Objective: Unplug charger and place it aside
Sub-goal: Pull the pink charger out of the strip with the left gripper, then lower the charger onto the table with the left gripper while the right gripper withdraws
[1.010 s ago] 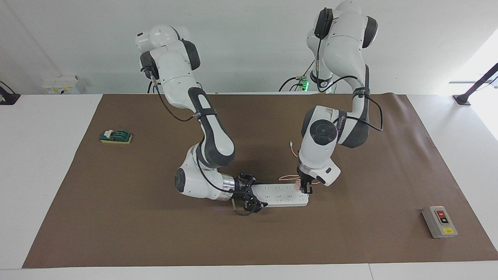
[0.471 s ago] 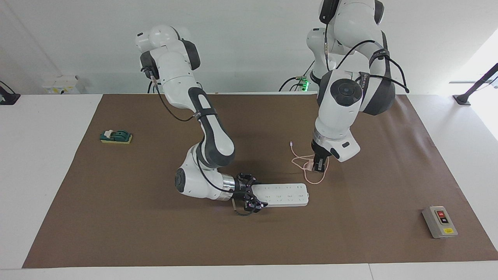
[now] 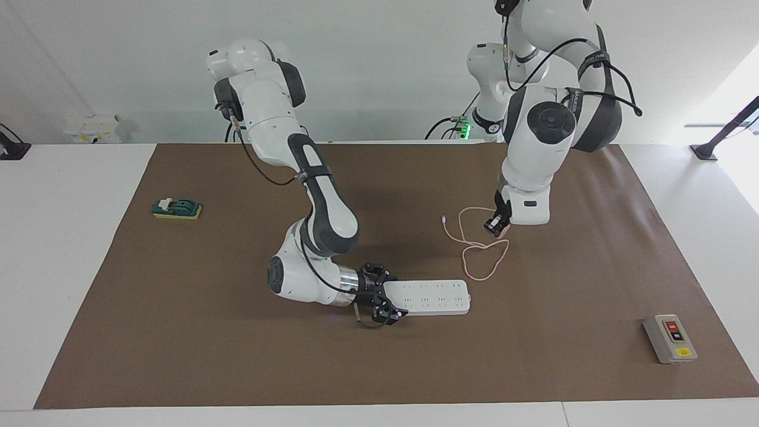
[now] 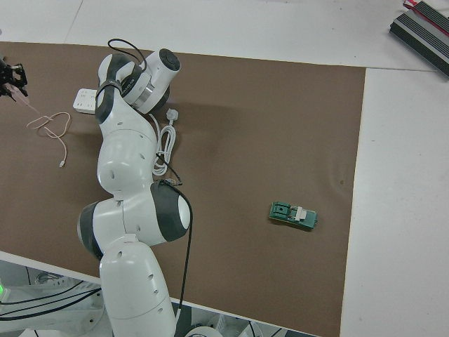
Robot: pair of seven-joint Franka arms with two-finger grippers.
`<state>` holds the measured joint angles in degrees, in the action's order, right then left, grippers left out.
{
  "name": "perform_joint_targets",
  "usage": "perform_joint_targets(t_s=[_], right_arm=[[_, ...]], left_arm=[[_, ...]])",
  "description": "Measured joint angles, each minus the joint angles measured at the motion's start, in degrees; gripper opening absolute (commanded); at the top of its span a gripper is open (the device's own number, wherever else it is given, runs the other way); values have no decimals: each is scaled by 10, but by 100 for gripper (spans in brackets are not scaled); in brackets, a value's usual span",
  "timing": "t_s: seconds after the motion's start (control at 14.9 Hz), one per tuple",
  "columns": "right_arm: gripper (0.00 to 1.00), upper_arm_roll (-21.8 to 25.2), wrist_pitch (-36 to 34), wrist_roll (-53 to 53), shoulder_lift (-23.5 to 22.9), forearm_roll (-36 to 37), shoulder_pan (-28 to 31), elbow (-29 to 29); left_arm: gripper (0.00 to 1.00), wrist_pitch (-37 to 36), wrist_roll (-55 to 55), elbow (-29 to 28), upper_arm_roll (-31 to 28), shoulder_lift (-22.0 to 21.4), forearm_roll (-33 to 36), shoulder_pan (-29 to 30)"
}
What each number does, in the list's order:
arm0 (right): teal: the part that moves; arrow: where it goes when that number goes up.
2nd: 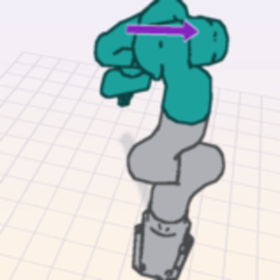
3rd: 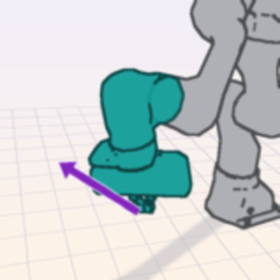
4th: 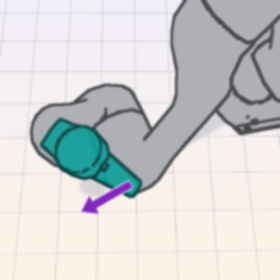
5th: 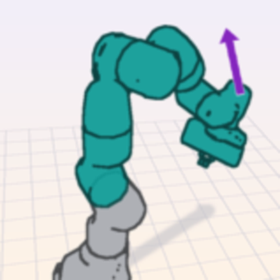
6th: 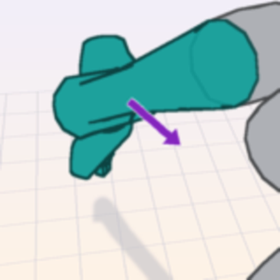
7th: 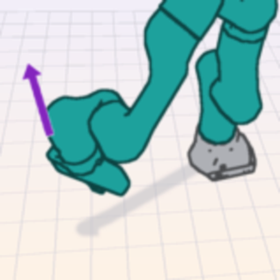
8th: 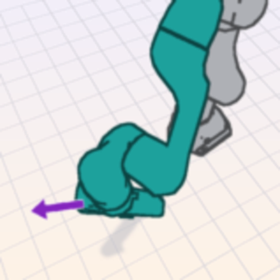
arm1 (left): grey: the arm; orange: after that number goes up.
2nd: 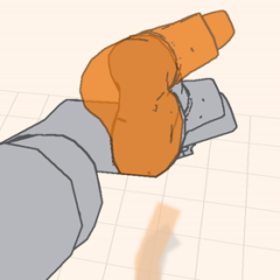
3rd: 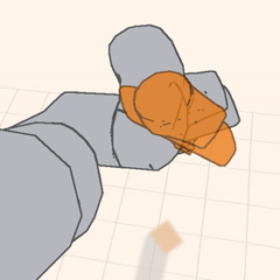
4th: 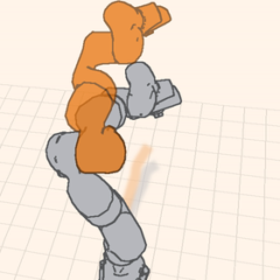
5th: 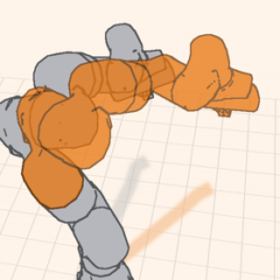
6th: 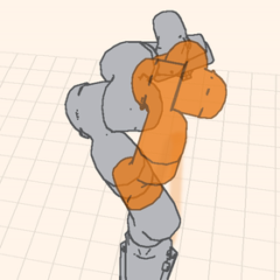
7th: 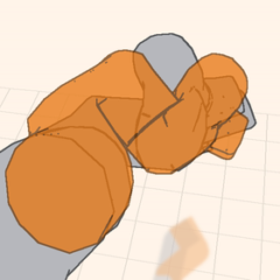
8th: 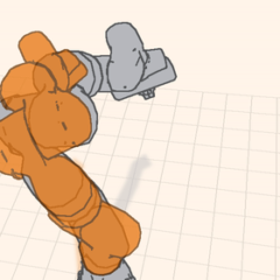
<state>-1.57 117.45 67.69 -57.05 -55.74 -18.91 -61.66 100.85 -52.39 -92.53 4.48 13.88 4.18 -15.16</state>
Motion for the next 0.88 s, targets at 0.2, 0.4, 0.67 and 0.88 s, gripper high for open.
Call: perform_joint_targets(t_s=[0.2, 0.4, 0.67, 0.88], right_arm=[[100, 2, -4, 0, 4, 4, 1, 0], [100, 9, -17, 1, 21, 10, 8, 0], [100, 28, -23, 8, 80, 13, 20, -26], [100, 37, -30, 9, 138, 57, 18, -73]], left_arm=[[0, 2, 129, -75, 0, -53, -1, 23], [0, 32, 208, -170, 0, -108, -3, 35], [0, 84, 260, -291, 0, -158, -5, 37], [0, 148, 271, -344, -1, -162, -5, 55]])
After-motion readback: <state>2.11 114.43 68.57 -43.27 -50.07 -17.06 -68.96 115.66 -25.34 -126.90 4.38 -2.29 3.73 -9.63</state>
